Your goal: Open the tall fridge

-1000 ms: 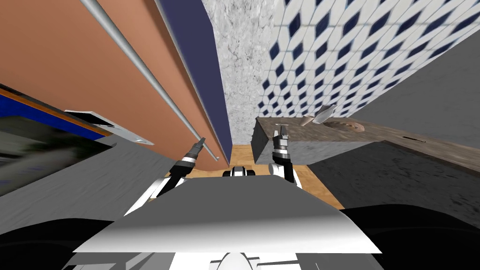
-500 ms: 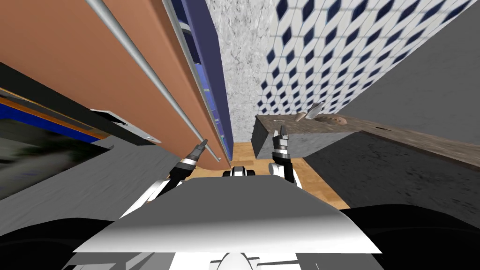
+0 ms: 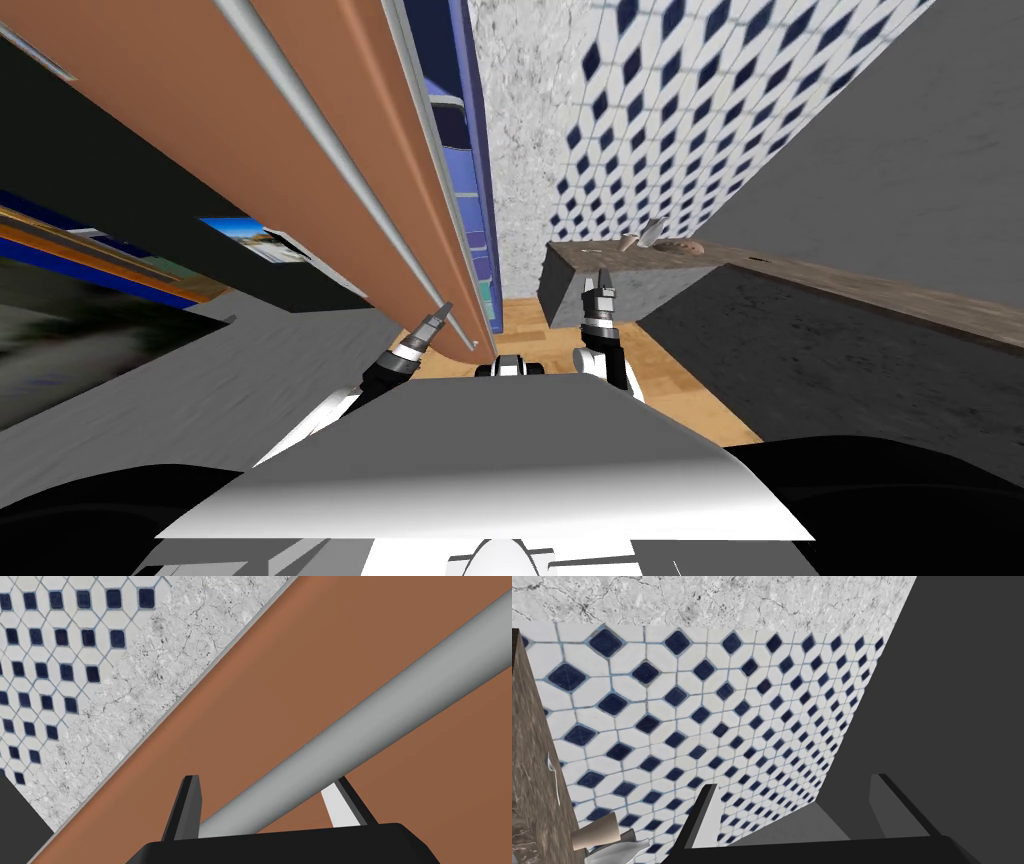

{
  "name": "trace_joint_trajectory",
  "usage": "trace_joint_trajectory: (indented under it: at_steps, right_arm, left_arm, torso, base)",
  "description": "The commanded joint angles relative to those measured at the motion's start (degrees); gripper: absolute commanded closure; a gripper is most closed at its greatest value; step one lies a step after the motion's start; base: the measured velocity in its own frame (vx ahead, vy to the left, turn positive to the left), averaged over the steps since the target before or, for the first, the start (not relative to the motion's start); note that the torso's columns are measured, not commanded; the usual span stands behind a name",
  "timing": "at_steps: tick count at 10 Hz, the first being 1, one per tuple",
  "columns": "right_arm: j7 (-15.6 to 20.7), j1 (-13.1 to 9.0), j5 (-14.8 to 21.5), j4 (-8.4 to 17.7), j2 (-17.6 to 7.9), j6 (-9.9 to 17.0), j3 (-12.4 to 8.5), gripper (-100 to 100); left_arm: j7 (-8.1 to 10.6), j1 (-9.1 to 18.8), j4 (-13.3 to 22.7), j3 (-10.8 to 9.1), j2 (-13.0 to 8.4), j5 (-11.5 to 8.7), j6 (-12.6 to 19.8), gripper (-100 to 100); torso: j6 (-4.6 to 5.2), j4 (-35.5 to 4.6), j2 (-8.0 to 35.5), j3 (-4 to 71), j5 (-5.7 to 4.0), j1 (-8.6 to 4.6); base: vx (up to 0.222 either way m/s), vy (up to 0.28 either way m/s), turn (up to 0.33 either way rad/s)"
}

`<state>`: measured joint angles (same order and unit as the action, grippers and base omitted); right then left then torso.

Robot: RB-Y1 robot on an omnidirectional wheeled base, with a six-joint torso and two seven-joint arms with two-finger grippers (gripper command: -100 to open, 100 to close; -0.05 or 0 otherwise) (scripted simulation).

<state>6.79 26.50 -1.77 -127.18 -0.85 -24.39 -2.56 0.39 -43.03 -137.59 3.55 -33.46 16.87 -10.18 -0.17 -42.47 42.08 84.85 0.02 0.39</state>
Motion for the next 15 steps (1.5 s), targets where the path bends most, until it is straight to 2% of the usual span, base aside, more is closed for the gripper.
trace_joint_trajectory:
  at_steps: [1,2,3,4,6,7,9,10,11,13,14,15]
  right_arm:
    - [0.0,0.0,0.0,0.0,0.0,0.0,0.0,0]
    - [0.0,0.02,0.0,-0.01,0.02,0.0,0.01,0]
    - [0.0,-0.01,0.0,-0.01,0.01,0.0,0.02,0]
    - [0.0,0.0,0.0,0.0,0.01,0.0,0.01,0]
    - [0.0,-0.01,0.0,0.0,0.01,0.0,0.01,0]
    - [0.0,0.02,0.0,0.0,0.01,0.0,0.01,0]
    - [0.0,0.01,0.0,0.0,0.01,0.0,0.01,0]
    - [0.0,0.03,0.0,-0.01,0.02,-0.01,0.01,0]
    - [0.0,0.0,0.0,-0.01,0.01,0.0,0.02,0]
    - [0.0,0.03,0.0,0.0,0.01,0.0,0.0,0]
    - [0.0,0.04,0.0,0.0,0.01,-0.01,0.0,0]
    - [0.0,0.0,0.0,-0.01,0.01,0.0,0.01,0]
  left_arm:
    - [0.05,-0.58,-0.2,0.35,-0.75,-0.02,-1.26,100]
    - [2.0,1.08,2.63,-1.62,-2.37,-0.56,-3.47,100]
    - [2.0,1.08,3.65,-1.62,-2.37,-0.56,-3.47,100]
    - [4.07,2.7,5.45,-3.68,-3.84,-1.2,-5.37,100]
    - [4.07,2.7,7.54,-3.68,-3.84,-1.2,-5.37,100]
    - [6.14,4.32,9.53,-5.74,-5.31,-1.85,-7.27,100]
    - [6.14,4.32,11.43,-5.74,-5.31,-1.85,-7.27,100]
    - [8.21,5.94,12.96,-7.8,-6.78,-2.5,-9.17,100]
    - [8.21,5.94,14.39,-7.8,-6.78,-2.5,-9.17,100]
    - [8.21,5.94,15.31,-7.8,-6.78,-2.5,-9.17,100]
    - [10.27,7.56,16.99,-9.86,-8.25,-3.14,-11.07,100]
    - [10.27,7.56,18.47,-9.86,-8.25,-3.14,-11.07,100]
  torso:
    - [0.05,0.09,0.12,-0.08,0.03,-0.06]
    - [-0.15,0.13,0.14,-0.2,0.05,-0.32]
    - [0.02,0.18,0.39,-0.4,0.16,0.0]
    - [0.05,0.32,0.3,-0.46,0.29,0.06]
    - [0.07,0.42,0.12,-0.35,0.31,0.06]
    - [0.11,0.61,-0.52,0.03,0.22,-0.23]
    - [0.21,0.63,-0.44,0.0,0.29,-0.14]
    - [0.11,0.72,-0.62,0.08,0.31,-0.12]
    - [0.32,0.64,-0.29,-0.06,0.34,-0.07]
    - [0.05,0.7,-0.26,-0.18,0.49,0.16]
    - [0.15,0.81,-0.61,0.06,0.45,0.07]
    - [0.36,0.7,-0.33,-0.02,0.43,0.06]
  base:
    - [-0.149,0.091,-0.053]
    - [-0.195,0.099,-0.321]
    - [-0.199,0.115,-0.25]
    - [-0.256,0.138,-0.341]
    - [-0.211,0.084,-0.082]
    - [-0.193,0.057,-0.311]
    - [-0.134,0.039,-0.117]
    - [-0.173,0.013,-0.307]
    - [-0.2,0.064,-0.229]
    - [-0.071,0.033,0.027]
    - [-0.174,0.016,-0.332]
    - [-0.212,0.057,-0.246]
